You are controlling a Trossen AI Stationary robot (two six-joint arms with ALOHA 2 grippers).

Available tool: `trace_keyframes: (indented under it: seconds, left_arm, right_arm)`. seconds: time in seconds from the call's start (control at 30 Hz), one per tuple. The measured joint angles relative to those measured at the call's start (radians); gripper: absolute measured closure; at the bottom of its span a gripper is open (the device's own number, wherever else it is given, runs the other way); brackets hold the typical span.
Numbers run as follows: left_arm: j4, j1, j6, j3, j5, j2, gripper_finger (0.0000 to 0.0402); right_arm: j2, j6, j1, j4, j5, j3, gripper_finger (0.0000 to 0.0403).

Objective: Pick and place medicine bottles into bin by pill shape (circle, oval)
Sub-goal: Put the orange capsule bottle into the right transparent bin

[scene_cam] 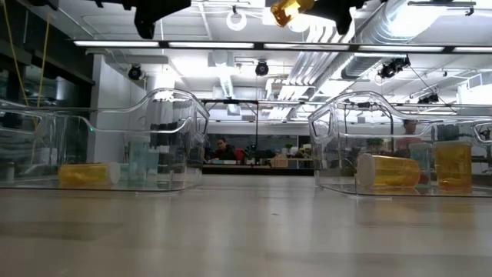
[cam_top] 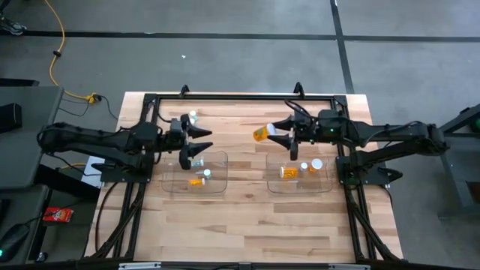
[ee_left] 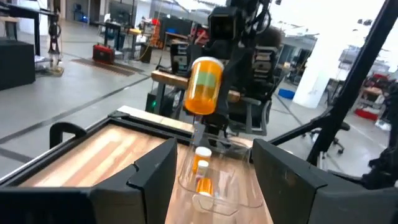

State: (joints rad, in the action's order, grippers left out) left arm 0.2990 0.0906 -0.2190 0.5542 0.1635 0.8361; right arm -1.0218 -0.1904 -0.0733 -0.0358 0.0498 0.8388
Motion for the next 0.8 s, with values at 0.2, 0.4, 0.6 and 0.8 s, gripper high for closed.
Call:
trace_keyframes:
  seconds: [0.2,0.4,0.6,0.8]
  left_arm:
    - [0.004,0.0,0.03,0.037,-0.006,0.051,0.0202]
    - [0.01,0.0,0.031,0.039,-0.006,0.052,0.0202]
    - [0.011,0.001,0.039,0.039,0.003,0.05,0.0202]
    - [0.009,0.001,0.039,0.039,0.006,0.05,0.0202]
  right_arm:
    - [-0.004,0.01,0.011,0.005,0.0,0.002,0.0217]
    - [-0.004,0.012,0.011,0.006,0.0,0.003,0.0217]
    - [-0.004,0.006,0.016,0.006,-0.005,0.003,0.0217]
    - [-0.024,-0.004,0.12,0.238,0.004,0.119,0.0217]
